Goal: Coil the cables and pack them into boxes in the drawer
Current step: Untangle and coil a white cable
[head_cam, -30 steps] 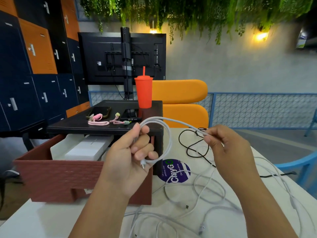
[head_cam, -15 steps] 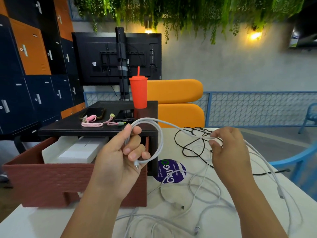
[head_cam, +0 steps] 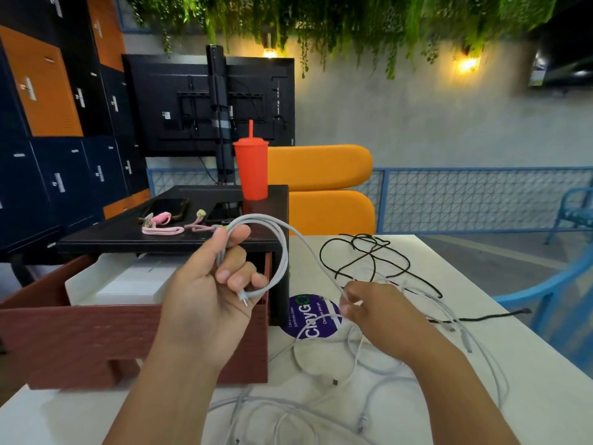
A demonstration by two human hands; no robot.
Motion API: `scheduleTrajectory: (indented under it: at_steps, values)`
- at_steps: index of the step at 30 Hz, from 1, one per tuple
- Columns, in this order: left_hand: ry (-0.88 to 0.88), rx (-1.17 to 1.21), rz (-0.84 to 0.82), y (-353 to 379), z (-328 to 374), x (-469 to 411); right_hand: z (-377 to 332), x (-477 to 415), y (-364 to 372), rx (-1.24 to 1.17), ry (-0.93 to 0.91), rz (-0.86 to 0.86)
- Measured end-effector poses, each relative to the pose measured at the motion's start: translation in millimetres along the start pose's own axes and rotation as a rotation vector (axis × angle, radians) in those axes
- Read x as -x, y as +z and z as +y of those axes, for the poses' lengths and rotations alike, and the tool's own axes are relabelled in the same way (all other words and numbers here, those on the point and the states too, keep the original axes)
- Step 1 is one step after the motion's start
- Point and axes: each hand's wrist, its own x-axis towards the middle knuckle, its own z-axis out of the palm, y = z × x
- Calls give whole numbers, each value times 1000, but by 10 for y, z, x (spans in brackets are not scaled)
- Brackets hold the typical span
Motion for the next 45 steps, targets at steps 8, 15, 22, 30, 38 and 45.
scheduleTrajectory:
  at_steps: [8, 15, 22, 30, 38, 45]
  values:
    - [60, 31, 43, -52, 104, -8, 701, -113, -2, 79, 300, 252]
    - [132, 75, 111, -99, 120, -31, 1004, -56, -141, -14, 493, 431]
    - [165, 97, 184, -124, 101, -58, 1113, -28, -196, 1, 538, 449]
    - [132, 43, 180, -82, 66, -52, 1044, 36, -277, -80, 357, 553]
    - [136, 40, 164, -65, 76, -38, 805, 43, -346, -56, 315, 422]
    - [177, -26, 106, -18, 53, -6, 260, 130, -284, -136, 119, -148]
